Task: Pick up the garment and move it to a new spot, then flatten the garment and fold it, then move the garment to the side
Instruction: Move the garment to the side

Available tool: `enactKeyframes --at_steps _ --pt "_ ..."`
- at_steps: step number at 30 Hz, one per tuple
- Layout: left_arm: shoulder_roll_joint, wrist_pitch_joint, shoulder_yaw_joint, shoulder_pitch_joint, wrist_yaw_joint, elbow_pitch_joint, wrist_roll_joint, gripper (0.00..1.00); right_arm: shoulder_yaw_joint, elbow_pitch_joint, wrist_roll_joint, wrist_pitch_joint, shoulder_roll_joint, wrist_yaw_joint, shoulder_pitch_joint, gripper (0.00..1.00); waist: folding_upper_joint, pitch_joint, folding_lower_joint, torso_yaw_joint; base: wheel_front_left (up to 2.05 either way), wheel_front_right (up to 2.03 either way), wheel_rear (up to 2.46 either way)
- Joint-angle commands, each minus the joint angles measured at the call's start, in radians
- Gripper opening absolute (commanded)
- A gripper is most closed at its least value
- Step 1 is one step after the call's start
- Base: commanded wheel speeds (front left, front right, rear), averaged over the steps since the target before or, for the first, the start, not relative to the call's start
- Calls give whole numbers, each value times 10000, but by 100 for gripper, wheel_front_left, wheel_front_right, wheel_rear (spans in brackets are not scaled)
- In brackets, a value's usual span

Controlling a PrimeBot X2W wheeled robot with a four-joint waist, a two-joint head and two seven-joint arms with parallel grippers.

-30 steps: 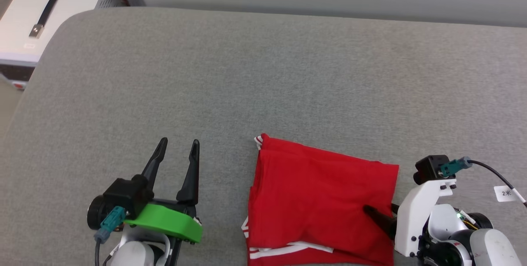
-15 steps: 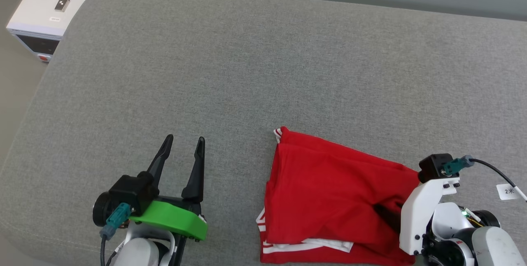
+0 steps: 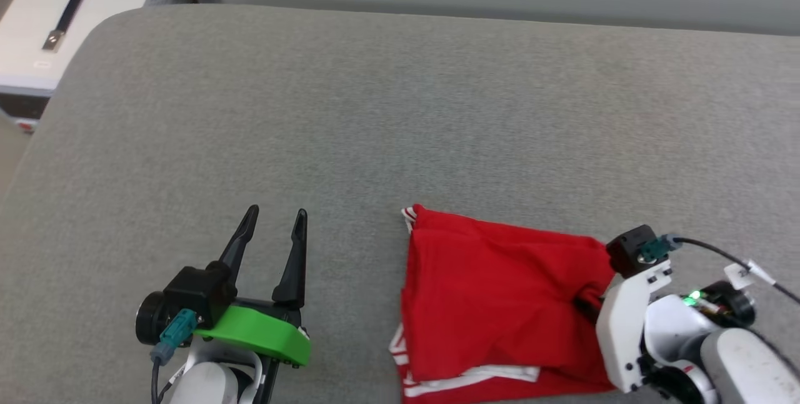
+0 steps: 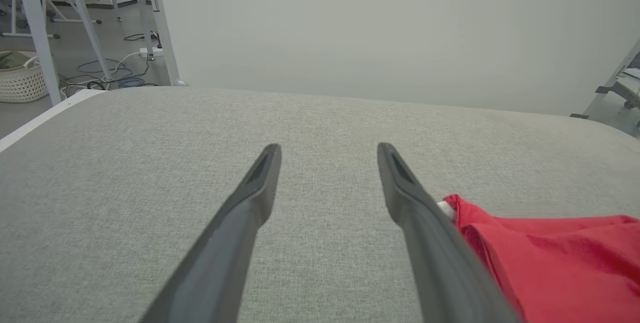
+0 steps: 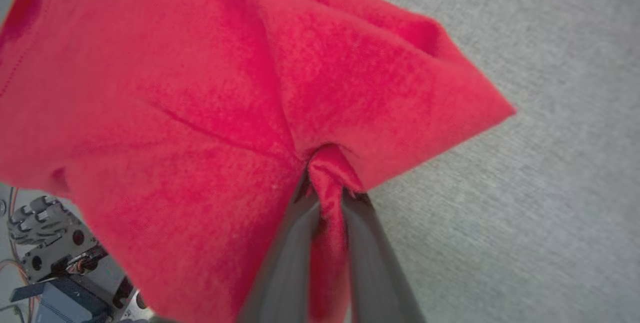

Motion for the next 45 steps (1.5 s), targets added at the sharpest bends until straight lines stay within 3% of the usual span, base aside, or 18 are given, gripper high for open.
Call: enactKeyframes --at_steps 1,9,14,20,31,39,44,45 --pt "26 -57 -40 29 -31 -24 37 100 108 -174 -46 -93 -476 -9 -278 0 -1 -137 0 -596 0 0 0" --pt "-41 -57 -639 -296 -31 -388 187 100 1204 -930 -57 -635 -3476 -9 -1347 0 -1 377 0 -1854 0 0 0" --pt "69 -57 -1258 -841 -31 -484 341 100 1327 -664 239 -1371 -5269 -9 -1807 0 -1 1079 0 -2641 0 0 0" --pt "411 -57 -1670 -1801 -31 -830 526 100 1124 187 266 -2484 -6482 -9 -2307 0 -1 2251 0 -3300 0 0 0" --pt "939 -57 -2415 -3343 -31 -1631 743 100 289 3015 261 -5308 -6840 -9 -3603 0 -1 4027 0 -3766 0 0 0" --pt "1170 142 -2722 -3957 -6 -2486 1106 100 -46 5285 -3 -6530 -6803 -9 -4874 0 -1 4800 0 -3442 0 0 0" --pt "1152 135 -2723 -3930 98 -2574 1071 100 129 5989 -37 -6759 -6783 -9 -5267 0 -1 4789 0 -3222 0 0 0" --pt "1140 124 -2718 -3907 122 -2569 1053 100 168 6109 -37 -6805 -6762 -9 -5345 73 -1 4755 0 -3184 0 0 0"
